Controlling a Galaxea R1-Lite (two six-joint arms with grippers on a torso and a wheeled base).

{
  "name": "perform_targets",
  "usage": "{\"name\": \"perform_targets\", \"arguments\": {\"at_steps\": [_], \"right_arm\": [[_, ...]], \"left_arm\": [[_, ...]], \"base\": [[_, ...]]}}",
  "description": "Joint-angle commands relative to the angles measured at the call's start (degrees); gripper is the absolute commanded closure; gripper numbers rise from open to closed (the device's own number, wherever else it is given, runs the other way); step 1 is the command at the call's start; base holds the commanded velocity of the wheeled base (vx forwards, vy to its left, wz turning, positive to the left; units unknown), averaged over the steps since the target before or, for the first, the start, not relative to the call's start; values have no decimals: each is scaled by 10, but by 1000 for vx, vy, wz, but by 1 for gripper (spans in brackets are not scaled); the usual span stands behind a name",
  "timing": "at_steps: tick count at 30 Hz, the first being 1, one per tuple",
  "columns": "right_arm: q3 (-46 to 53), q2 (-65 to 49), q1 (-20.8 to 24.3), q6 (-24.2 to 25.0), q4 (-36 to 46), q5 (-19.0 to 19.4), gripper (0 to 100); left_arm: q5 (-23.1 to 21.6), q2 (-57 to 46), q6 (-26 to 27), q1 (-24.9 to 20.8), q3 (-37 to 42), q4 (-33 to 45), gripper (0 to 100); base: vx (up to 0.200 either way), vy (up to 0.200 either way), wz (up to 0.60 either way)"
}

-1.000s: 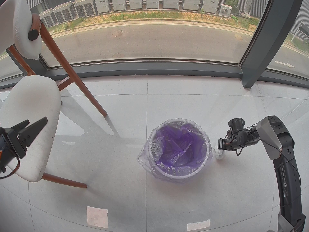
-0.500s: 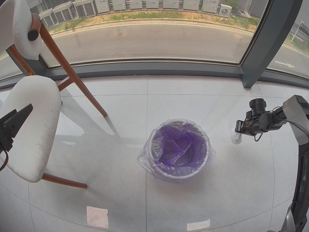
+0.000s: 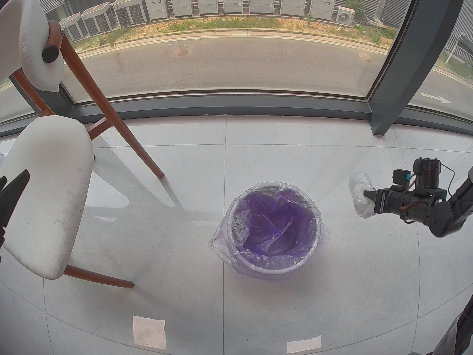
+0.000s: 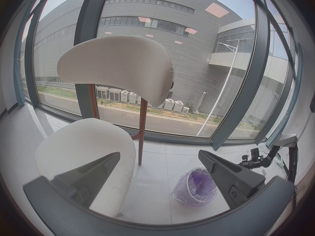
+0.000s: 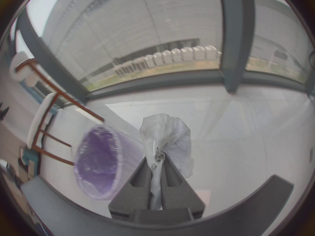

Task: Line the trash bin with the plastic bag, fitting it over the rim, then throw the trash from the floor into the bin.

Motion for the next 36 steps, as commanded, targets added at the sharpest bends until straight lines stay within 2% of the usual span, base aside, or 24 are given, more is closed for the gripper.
{"name": "perform_targets", "arguments": {"at_steps": [1, 5, 11, 14, 25, 30, 36], "right_arm": [[227, -89, 152, -52, -277, 85, 100], [212, -26, 190, -82, -316, 85, 100], [176, 73, 199, -116, -364, 85, 100], [168, 109, 199, -117, -380, 85, 100], [12, 261, 199, -116, -382, 84, 100], [-34, 299, 199, -115, -382, 69, 100], [-67, 316, 199, -114, -378, 68, 100]], "left_arm": [[20, -97, 22, -4, 6, 50, 0], [22, -99, 22, -2, 3, 56, 0], [20, -96, 27, -3, 3, 56, 0], [20, -96, 27, -3, 4, 56, 0], [20, -98, 27, -3, 12, 63, 0], [20, -101, 28, -3, 28, 62, 0], [20, -98, 32, -4, 29, 62, 0]], "base": [[0, 0, 0], [0, 0, 0], [0, 0, 0], [0, 0, 0], [0, 0, 0], [0, 0, 0], [0, 0, 0]]}}
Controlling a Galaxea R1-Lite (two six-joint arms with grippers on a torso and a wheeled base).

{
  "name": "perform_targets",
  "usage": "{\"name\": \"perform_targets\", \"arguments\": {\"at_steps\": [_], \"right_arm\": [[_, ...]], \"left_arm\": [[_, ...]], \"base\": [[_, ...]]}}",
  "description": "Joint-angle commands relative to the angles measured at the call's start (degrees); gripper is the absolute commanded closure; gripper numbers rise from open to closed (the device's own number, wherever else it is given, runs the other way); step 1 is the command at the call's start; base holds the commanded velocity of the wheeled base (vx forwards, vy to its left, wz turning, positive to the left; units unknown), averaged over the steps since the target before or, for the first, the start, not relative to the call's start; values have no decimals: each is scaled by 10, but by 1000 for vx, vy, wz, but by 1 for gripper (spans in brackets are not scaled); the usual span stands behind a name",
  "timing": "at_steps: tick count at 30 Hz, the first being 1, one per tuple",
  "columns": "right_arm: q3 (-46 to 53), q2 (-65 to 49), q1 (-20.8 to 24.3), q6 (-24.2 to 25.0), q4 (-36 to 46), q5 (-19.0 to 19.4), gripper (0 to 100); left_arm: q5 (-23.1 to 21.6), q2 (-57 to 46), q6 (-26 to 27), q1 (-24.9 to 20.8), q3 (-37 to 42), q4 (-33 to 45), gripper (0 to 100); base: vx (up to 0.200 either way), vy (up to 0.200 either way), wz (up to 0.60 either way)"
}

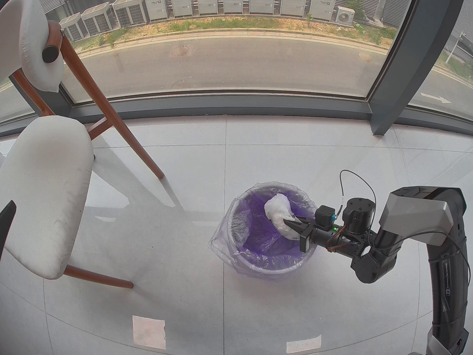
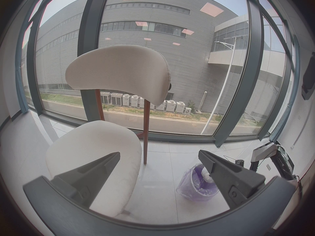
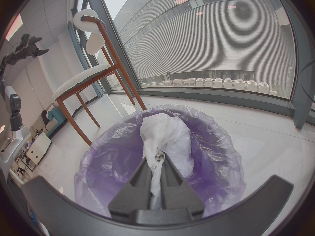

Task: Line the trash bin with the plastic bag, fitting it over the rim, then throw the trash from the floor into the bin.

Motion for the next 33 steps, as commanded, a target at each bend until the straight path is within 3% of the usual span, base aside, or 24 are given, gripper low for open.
{"name": "perform_targets", "arguments": {"at_steps": [1, 2, 3, 15, 20, 22, 26, 29, 33], "right_arm": [[-37, 39, 0, 1, 1, -1, 100], [-41, 39, 0, 1, 2, -1, 100], [-41, 39, 0, 1, 2, -1, 0], [-31, -28, -11, 8, -6, 0, 0], [-2, -137, -26, 47, -6, 1, 0], [25, -217, -40, 75, 1, 0, 0], [104, -330, -81, 81, 14, -1, 0], [196, -434, -123, 87, 16, -1, 0], [310, -572, -162, 110, 11, -1, 0]], "left_arm": [[0, 4, 2, -1, 6, -1, 0], [-1, 5, 2, -1, 9, -1, 0], [-1, 5, 2, -1, 10, -1, 0], [-2, 5, 14, -1, 12, -2, 0], [3, -8, 12, 1, 19, -1, 0], [7, -26, 11, 6, 27, 0, 0], [25, -51, 10, 7, 37, 1, 0], [50, -80, 9, 7, 50, 16, 0], [50, -165, 9, 1, 91, 54, 0]], "base": [[0, 0, 0], [0, 0, 0], [0, 0, 0], [0, 0, 0], [0, 0, 0], [0, 0, 0], [0, 0, 0], [0, 0, 0], [0, 0, 0]]}}
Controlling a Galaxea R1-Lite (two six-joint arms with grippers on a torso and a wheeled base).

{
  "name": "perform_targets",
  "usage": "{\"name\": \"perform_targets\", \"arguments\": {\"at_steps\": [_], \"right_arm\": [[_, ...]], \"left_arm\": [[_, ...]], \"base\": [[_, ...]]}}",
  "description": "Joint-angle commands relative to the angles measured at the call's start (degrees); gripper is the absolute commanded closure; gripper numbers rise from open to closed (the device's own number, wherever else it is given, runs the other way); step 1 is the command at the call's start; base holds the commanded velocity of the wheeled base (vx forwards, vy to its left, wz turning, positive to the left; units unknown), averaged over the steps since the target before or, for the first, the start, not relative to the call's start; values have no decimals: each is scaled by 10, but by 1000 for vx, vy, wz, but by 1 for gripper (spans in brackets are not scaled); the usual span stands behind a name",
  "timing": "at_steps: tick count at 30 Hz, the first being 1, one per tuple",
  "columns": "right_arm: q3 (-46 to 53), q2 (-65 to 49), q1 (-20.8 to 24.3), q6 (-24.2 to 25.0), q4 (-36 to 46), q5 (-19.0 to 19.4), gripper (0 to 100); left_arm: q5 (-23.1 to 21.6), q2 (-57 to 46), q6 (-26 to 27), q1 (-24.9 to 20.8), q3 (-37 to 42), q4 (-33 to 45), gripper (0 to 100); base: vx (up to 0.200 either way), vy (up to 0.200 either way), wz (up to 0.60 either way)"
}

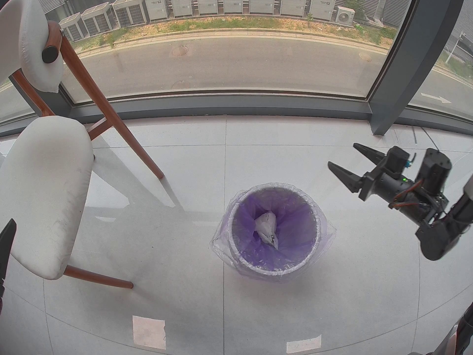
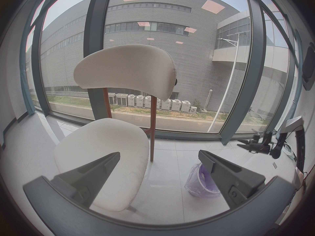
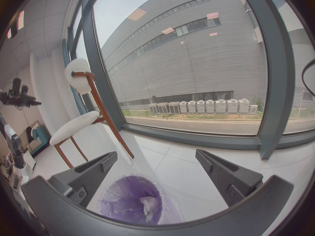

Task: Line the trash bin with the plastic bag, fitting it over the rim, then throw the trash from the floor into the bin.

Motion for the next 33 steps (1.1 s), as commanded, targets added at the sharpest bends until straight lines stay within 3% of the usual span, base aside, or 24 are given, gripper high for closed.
{"name": "perform_targets", "arguments": {"at_steps": [1, 4, 9, 15, 16, 18, 19, 21, 22, 24, 25, 27, 30, 33], "right_arm": [[193, -278, -84, 36, 3, 0, 0], [277, -400, -120, 43, 8, 0, 0], [370, -503, -164, 43, 16, 2, 0], [369, -729, -164, 40, 261, 31, 0], [369, -740, -164, 39, 274, 32, 0], [369, -840, -164, 37, 388, 34, 0], [369, -840, -164, 37, 388, 34, 0], [370, -970, -163, 32, 519, 34, 0], [370, -977, -163, 32, 526, 34, 0], [370, -1079, -144, 16, 642, 34, 0], [370, -1101, -121, -4, 679, 32, 0], [370, -1101, -126, -35, 718, 29, 0], [370, -1101, -126, -20, 735, 2, 0], [370, -1101, -126, -5, 740, -100, 0]], "left_arm": [[20, -132, -1, -3, 59, 48, 0], [23, -227, -1, 3, 87, 129, 0], [34, -275, 1, 30, 90, 204, 0], [75, -274, 12, 29, 198, 159, 0], [74, -274, 13, 29, 199, 151, 0], [73, -274, 17, 29, 218, 104, 0], [73, -274, 17, 29, 218, 104, 0], [73, -274, 16, 29, 220, 100, 0], [73, -274, 16, 29, 220, 100, 0], [63, -274, 41, 29, 222, 99, 0], [44, -274, 67, 29, 223, 98, 0], [6, -274, 109, 29, 225, 98, 0], [-18, -274, 112, 29, 225, 99, 0], [-19, -274, 108, 29, 227, 92, 0]], "base": [[0, 0, 0], [0, 0, 0], [0, 0, 0], [0, 0, 0], [0, 0, 0], [0, 0, 0], [0, 0, 0], [0, 0, 0], [0, 0, 0], [0, 0, 0], [0, 0, 0], [0, 0, 0], [0, 0, 0], [0, 0, 0]]}}
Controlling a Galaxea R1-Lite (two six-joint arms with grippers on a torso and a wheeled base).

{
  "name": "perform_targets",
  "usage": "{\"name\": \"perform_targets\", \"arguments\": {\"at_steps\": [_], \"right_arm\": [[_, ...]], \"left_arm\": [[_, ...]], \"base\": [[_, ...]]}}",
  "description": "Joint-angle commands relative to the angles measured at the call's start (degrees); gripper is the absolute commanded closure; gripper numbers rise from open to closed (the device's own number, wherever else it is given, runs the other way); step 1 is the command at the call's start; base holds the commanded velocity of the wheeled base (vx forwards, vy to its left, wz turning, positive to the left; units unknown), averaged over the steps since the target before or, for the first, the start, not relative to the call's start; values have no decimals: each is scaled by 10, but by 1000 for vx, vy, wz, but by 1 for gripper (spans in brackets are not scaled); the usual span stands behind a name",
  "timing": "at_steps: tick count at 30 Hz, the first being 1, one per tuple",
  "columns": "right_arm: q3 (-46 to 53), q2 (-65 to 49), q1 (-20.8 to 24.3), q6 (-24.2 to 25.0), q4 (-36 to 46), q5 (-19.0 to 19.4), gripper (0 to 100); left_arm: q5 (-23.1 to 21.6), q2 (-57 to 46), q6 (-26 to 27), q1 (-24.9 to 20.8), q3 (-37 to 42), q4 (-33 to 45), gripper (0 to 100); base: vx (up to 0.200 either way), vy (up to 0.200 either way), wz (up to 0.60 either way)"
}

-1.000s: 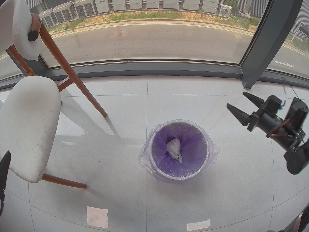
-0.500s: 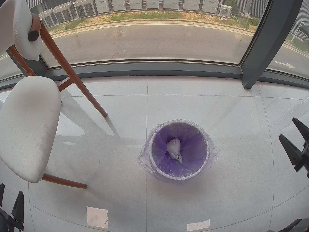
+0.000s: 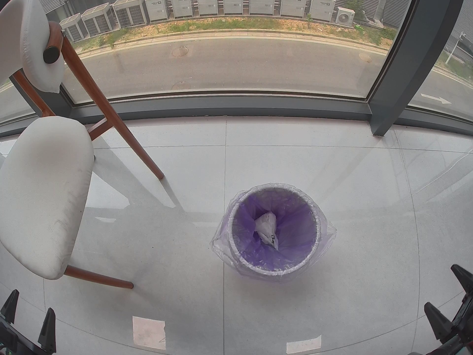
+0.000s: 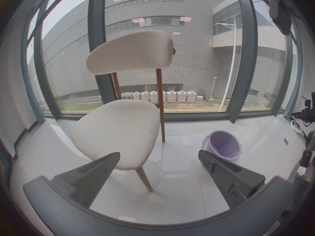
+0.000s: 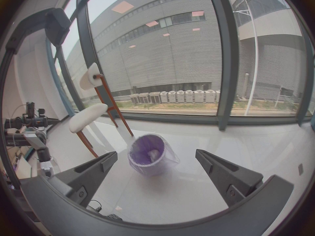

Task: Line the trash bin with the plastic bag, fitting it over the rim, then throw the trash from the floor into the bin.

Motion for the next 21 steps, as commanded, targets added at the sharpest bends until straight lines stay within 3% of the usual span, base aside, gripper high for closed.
{"name": "perform_targets", "arguments": {"at_steps": [1, 2, 4, 5, 7, 9, 10, 14, 17, 19, 21], "right_arm": [[11, -168, 12, -10, 107, -137, 0], [11, -168, 12, -10, 107, -137, 0], [11, -169, 12, 31, 122, -251, 0], [11, -169, 12, 52, 128, -289, 0], [11, -167, 12, 46, 131, -282, 0], [11, -168, 12, 45, 131, -282, 0], [11, -167, 12, 13, 136, -270, 0], [11, -168, 12, 7, 137, -254, 0], [11, -168, 12, 7, 137, -254, 0], [11, -168, 12, 7, 137, -254, 0], [11, -168, 12, 7, 137, -254, 0]], "left_arm": [[-32, -12, 29, 2, 31, -26, 0], [-32, -12, 29, 2, 31, -26, 0], [12, -12, 11, 2, 36, -37, 0], [54, -12, -1, 2, 36, -37, 0], [88, -12, -31, 2, 36, -36, 0], [90, -12, -33, 2, 36, -36, 0], [107, -12, -47, 2, 36, -37, 0], [111, -12, -43, 2, 36, -37, 0], [172, -13, -44, 3, 36, -39, 0], [162, -13, -44, 2, 36, -37, 0], [111, -12, -43, 2, 36, -36, 0]], "base": [[0, 0, 0], [0, 0, 0], [0, 0, 0], [0, 0, 0], [0, 0, 0], [0, 0, 0], [0, 0, 0], [0, 0, 0], [0, 0, 0], [0, 0, 0], [0, 0, 0]]}}
